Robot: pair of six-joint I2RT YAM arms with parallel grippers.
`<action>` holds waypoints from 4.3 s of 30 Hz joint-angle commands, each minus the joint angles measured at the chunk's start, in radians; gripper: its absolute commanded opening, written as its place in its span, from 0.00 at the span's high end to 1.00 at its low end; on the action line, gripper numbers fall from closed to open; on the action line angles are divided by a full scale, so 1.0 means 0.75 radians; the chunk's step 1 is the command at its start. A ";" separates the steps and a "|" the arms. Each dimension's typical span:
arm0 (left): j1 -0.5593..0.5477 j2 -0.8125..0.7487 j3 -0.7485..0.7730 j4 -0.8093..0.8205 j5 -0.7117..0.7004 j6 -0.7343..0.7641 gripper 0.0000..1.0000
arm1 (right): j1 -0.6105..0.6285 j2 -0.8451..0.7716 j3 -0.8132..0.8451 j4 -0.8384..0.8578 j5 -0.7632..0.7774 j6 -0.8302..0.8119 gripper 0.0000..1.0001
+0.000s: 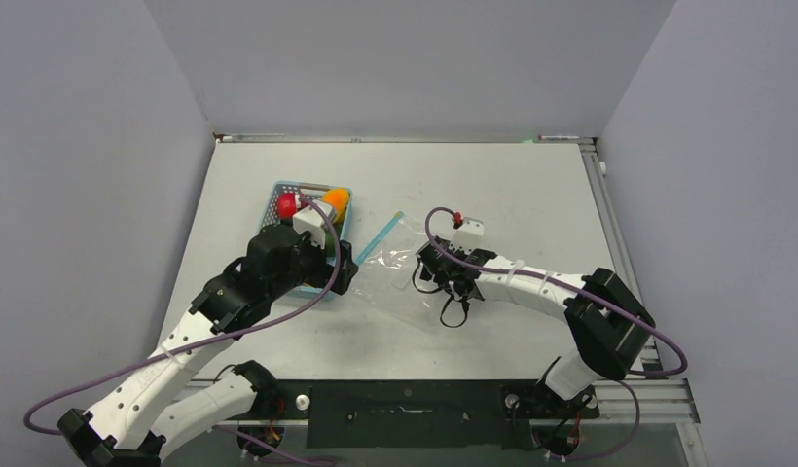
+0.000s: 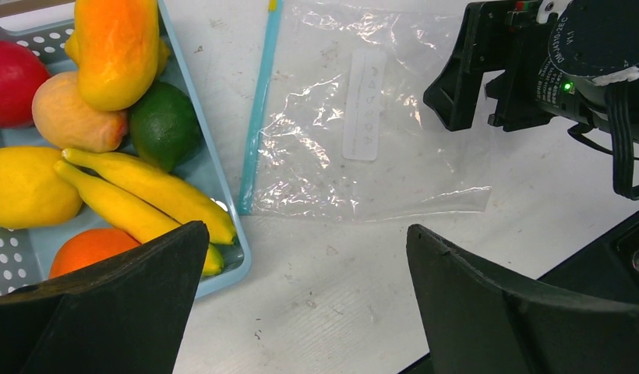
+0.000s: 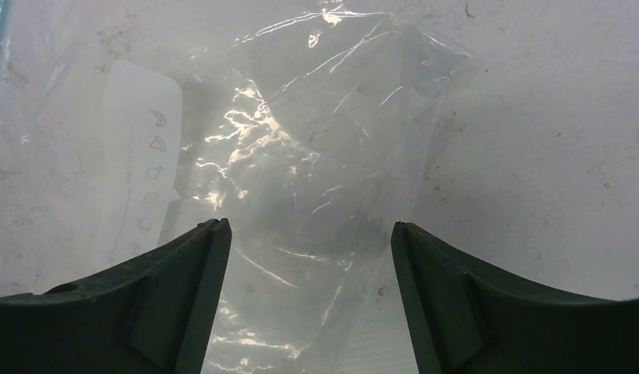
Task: Place the food in the zip-top bag and seal the zipper
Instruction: Pick up the zipper food storage bag at the center of the board, then open the zipper of the food storage bag.
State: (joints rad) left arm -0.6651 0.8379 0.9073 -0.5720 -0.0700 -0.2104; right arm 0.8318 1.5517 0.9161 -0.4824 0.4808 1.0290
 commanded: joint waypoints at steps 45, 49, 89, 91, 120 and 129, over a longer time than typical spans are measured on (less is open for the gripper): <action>0.052 0.033 0.003 0.056 -0.149 -0.109 0.04 | -0.122 -0.596 -0.075 0.159 -0.124 -0.369 0.95; 0.130 0.057 0.008 0.061 -0.086 -0.144 0.04 | -0.144 -0.653 -0.052 0.154 -0.185 -0.436 0.95; 0.765 0.057 -0.383 0.616 0.973 -0.769 0.08 | -0.344 -0.778 0.378 0.047 -0.844 -0.542 0.95; 0.784 0.051 -0.406 0.661 1.024 -0.794 0.09 | -0.344 -0.780 0.396 0.041 -0.857 -0.536 0.95; 0.838 0.060 -0.545 1.262 1.370 -1.096 0.16 | -0.346 -0.808 0.531 -0.010 -1.039 -0.484 0.95; 0.838 0.065 -0.551 1.337 1.389 -1.137 0.17 | -0.345 -0.816 0.537 -0.019 -1.068 -0.484 0.95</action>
State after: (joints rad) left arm -0.0437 0.8867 0.4881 0.3351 0.9451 -1.0435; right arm 0.5812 0.9585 1.2758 -0.5049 -0.2970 0.6567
